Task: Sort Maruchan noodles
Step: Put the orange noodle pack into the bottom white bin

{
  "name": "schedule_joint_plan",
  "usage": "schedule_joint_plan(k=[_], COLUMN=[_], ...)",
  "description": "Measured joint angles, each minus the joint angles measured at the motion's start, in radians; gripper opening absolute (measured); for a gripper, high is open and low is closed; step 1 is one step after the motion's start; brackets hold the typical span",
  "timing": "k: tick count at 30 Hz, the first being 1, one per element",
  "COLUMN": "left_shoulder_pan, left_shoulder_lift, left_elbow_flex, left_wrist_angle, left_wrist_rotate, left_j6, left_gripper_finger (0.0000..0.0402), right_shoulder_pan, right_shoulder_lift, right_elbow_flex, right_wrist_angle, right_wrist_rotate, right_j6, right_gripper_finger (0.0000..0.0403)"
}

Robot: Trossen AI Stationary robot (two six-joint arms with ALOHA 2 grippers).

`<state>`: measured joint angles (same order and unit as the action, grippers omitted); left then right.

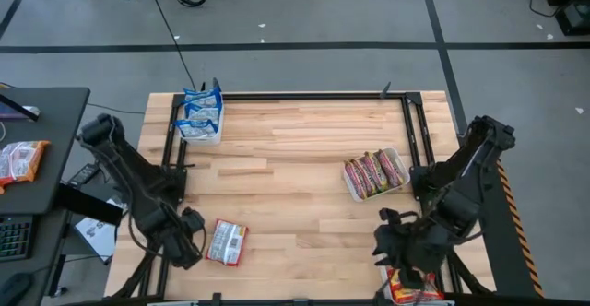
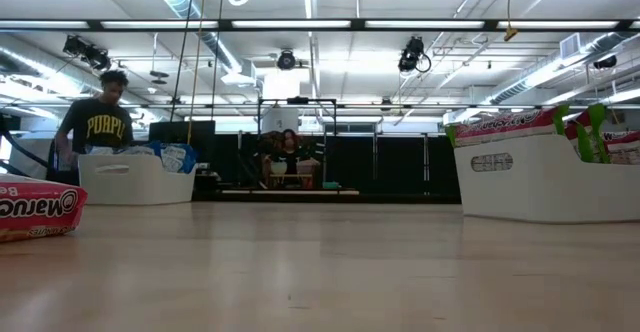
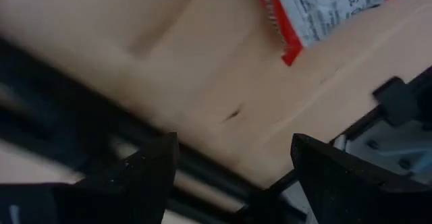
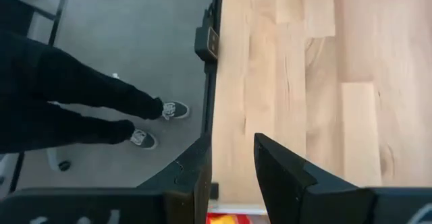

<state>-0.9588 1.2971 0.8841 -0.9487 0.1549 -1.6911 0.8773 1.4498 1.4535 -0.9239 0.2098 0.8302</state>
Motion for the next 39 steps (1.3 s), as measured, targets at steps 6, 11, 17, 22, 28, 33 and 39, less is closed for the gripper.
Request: schedule_joint_plan(k=[6,11,17,22,28,33,39], left_shoulder_pan=[0.000,0.015,0.078,0.164,0.193,0.160,0.158], left_shoulder_lift=[0.102,0.213,0.306,0.330,0.324,0.312,0.311], left_elbow_flex=[-0.094,-0.108,-0.095,-0.036,0.019,0.019,-0.047], left_wrist_angle=[0.121,0.181,0.325,0.399,0.305,0.069,0.223], left_wrist_rotate=[0.025,-0.050,-0.189,-0.397,-0.391,-0.357,-0.464], left_j6=[0.048,0.061,0.049,0.132,0.243,0.144,0.011], left_gripper_finger=[0.0290,0.0290,0.0290,0.0290,0.0290,0.0290,0.0290], right_shoulder_pan=[-0.054,-0.091,-0.117,-0.156,-0.292,-0.397,-0.453], right_shoulder_lift=[0.091,0.153,0.181,0.212,0.298,0.384,0.429], right_elbow_flex=[0.089,0.180,0.213,0.213,0.213,0.211,0.211], right_wrist_angle=[0.007,0.003,0.018,0.026,0.078,0.117,0.177], right_wrist_rotate=[-0.028,-0.034,-0.050,-0.035,-0.079,-0.181,-0.203], right_j6=[-0.147,-0.254,-0.363,-0.518,-0.690,-0.722,-0.761], right_gripper_finger=[0.0104,0.0098,0.0099,0.0112,0.0141,0.0153,0.0152])
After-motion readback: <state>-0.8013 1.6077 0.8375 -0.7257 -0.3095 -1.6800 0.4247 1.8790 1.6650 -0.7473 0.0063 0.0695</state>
